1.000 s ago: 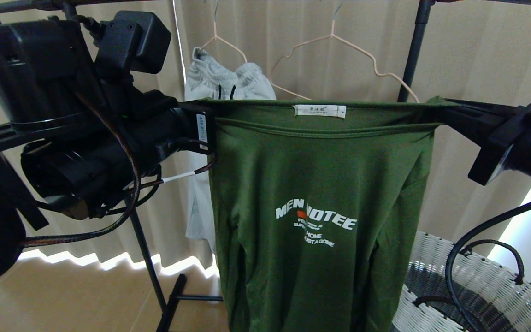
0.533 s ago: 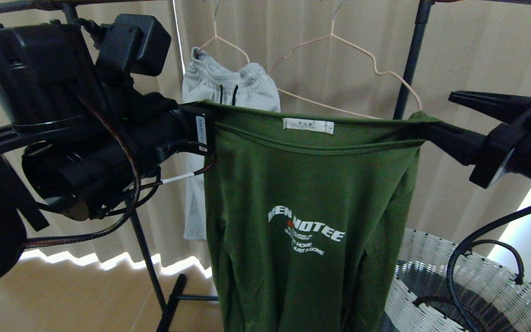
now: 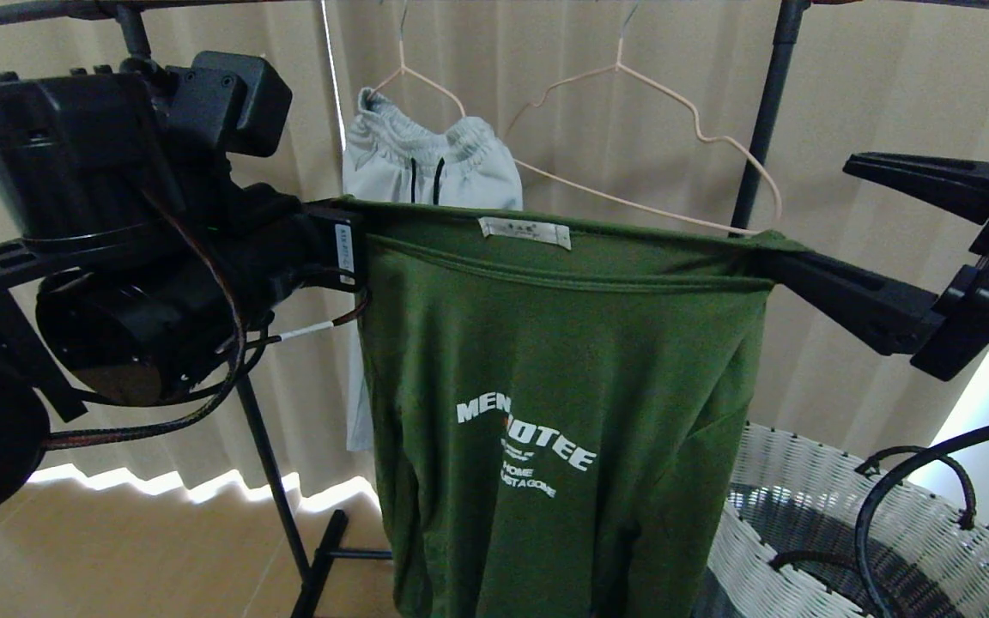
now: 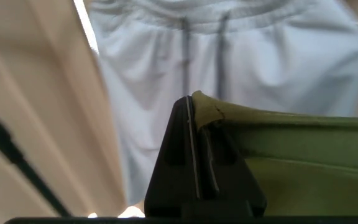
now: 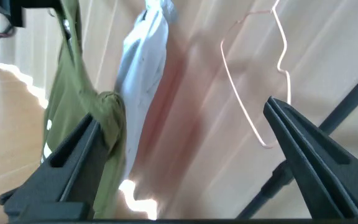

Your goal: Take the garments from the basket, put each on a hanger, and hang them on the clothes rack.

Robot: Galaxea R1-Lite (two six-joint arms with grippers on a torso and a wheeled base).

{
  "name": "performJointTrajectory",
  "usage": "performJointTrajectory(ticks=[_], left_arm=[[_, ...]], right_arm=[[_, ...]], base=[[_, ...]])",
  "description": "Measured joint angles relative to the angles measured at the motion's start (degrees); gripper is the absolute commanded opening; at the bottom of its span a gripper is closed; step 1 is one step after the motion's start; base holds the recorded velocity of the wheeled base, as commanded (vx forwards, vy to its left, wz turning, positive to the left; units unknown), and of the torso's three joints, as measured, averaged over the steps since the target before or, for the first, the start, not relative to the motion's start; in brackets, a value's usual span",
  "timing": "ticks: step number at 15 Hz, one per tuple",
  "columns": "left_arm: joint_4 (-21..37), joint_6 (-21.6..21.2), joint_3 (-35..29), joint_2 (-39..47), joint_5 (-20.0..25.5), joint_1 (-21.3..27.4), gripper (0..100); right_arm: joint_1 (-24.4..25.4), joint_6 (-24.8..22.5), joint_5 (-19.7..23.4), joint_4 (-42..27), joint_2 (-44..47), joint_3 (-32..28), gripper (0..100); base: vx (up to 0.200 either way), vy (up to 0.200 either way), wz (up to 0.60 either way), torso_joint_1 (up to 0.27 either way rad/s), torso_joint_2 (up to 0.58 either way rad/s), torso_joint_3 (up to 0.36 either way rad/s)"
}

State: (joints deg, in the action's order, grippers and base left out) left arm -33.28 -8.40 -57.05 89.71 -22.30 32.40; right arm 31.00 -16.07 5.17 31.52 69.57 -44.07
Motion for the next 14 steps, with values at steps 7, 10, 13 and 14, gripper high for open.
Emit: performJointTrajectory(ticks=[7, 10, 13, 14], left_arm=[[0.0, 0.0, 1.2, 0.0, -1.6, -2.0, 0], [0.0, 0.0, 1.9, -0.1, -1.9, -2.0, 0], [0.0, 0.0, 4.0, -1.2, -2.1, -2.9, 0], [0.0, 0.1, 5.5, -2.1, -2.0, -3.5, 0]], right_arm=[[0.0, 0.1, 3.4, 1.7, -0.5, 1.4, 100], [-0.1, -0.3, 2.9, 0.9, -0.9, 3.1, 100], [-1.3, -0.5, 2.0, 0.5, -1.2, 4.6, 100], [-2.7, -0.5, 1.9, 0.5, -1.2, 4.8, 100]], base=[[0.000, 0.000, 0.00, 0.000, 0.00, 0.000], [0.000, 0.000, 0.00, 0.000, 0.00, 0.000], [0.000, 0.000, 0.00, 0.000, 0.00, 0.000], [0.000, 0.000, 0.00, 0.000, 0.00, 0.000]])
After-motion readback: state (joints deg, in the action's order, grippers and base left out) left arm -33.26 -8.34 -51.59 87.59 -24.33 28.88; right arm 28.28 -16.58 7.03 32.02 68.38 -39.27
